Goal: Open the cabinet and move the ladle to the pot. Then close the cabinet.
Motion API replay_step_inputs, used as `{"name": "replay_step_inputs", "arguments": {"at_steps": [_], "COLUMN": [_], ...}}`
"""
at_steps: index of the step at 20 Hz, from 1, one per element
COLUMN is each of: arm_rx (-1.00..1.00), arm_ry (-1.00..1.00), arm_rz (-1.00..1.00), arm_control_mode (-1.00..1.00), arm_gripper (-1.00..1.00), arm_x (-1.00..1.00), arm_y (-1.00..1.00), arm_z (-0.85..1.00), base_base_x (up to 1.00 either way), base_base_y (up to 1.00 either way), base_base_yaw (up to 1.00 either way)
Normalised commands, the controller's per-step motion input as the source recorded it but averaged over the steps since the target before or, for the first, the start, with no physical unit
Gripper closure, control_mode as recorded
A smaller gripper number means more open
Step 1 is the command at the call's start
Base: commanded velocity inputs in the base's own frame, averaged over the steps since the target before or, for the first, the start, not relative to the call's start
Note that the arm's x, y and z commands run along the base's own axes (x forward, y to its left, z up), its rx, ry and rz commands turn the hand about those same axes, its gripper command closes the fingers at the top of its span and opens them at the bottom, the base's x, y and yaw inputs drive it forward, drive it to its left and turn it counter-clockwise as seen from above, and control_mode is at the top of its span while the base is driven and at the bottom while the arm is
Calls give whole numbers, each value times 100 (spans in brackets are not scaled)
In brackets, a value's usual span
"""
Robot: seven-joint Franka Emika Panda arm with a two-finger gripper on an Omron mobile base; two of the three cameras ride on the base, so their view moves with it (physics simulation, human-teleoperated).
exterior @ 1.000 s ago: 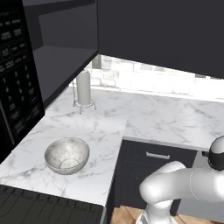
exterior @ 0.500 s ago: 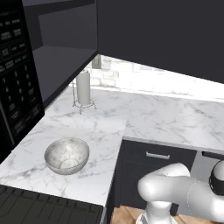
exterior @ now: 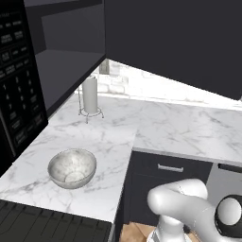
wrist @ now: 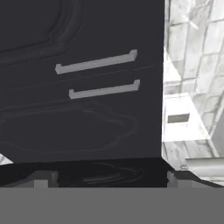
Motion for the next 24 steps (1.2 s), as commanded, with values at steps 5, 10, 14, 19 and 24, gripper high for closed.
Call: {"name": "replay_step_inputs", "arguments": {"at_steps": [5,10,14,19,24], "arm_rx": [5,7,16,22,20], "arm_ry": [-7,-6,0,0,0], "arm_rz": [0,0,2,10,16], "arm_control_mode": [-100,-100,-100,-100,-100], "arm_gripper": [-100,-100,-100,-100,-100], "arm_x": [-44,-42,-35,-40,-25], "arm_y": [100,100,100,100,100], "arm_z": [0,0,0,0,0], "base_base_x": [0,0,0,0,0], "base_base_y": [0,0,0,0,0], "base_base_yaw": [0,0,0,0,0]}}
